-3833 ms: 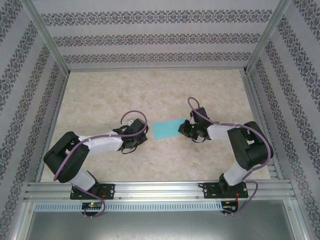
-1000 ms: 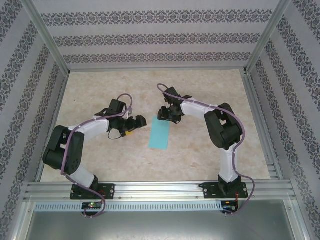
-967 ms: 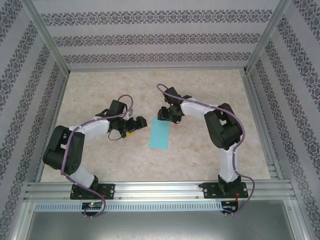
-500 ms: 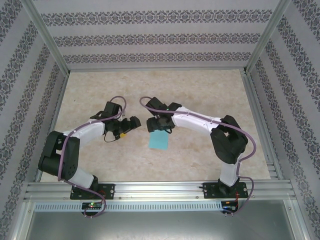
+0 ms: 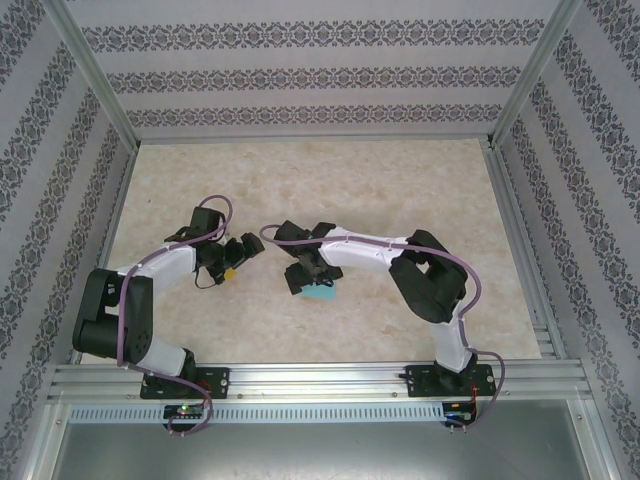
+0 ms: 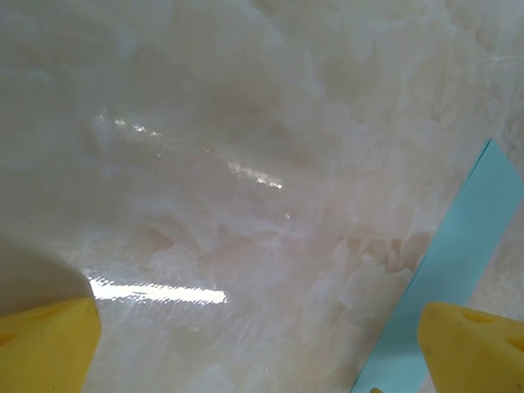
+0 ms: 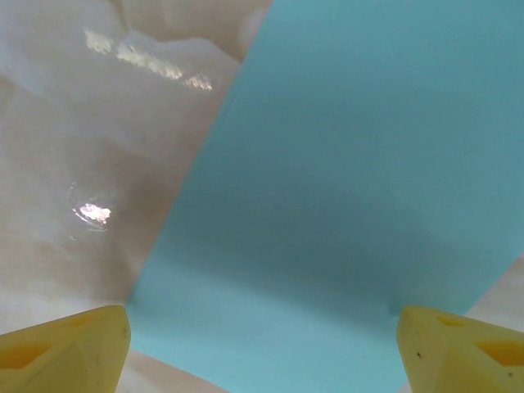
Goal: Fold a paper plane with a square sheet of paper (pick it up from the middle)
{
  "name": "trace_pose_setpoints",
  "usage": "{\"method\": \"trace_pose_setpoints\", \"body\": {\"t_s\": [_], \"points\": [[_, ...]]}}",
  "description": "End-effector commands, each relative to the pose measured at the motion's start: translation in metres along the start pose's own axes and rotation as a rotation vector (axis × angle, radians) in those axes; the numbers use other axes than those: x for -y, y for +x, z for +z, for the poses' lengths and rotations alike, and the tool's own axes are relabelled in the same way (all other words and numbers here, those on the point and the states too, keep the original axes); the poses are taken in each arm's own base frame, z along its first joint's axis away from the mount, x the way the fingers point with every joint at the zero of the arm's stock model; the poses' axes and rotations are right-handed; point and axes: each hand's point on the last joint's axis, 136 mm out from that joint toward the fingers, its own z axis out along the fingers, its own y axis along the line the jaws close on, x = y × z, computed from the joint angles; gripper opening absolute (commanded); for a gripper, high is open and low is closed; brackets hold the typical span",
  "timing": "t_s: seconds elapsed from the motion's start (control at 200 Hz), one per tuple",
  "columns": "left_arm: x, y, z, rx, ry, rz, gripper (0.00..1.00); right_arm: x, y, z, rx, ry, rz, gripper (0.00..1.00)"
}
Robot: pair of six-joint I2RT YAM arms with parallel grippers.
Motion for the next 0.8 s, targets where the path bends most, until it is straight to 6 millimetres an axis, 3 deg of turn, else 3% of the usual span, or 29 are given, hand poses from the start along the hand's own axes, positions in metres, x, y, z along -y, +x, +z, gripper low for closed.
{"method": "trace_pose_setpoints", "body": {"t_s": [0.0,0.38,0.794], "points": [[-0.004,-0.003,-0.006,0.015,-0.011,-0.004,1.00,-0.008,0.002,0.002,-0.023,-0.009,-0.032,0.86],[-0.004,-0.003,-0.005,0.010,-0.017,-0.001,1.00,0.009,0.022,0.032,-0.129,0.083,-0.050,0.84],[-0.003,-0.002,-0.004,0.000,-0.012,0.005,1.00,0.018,0.032,0.044,-0.160,-0.041,0.005,0.73]]}}
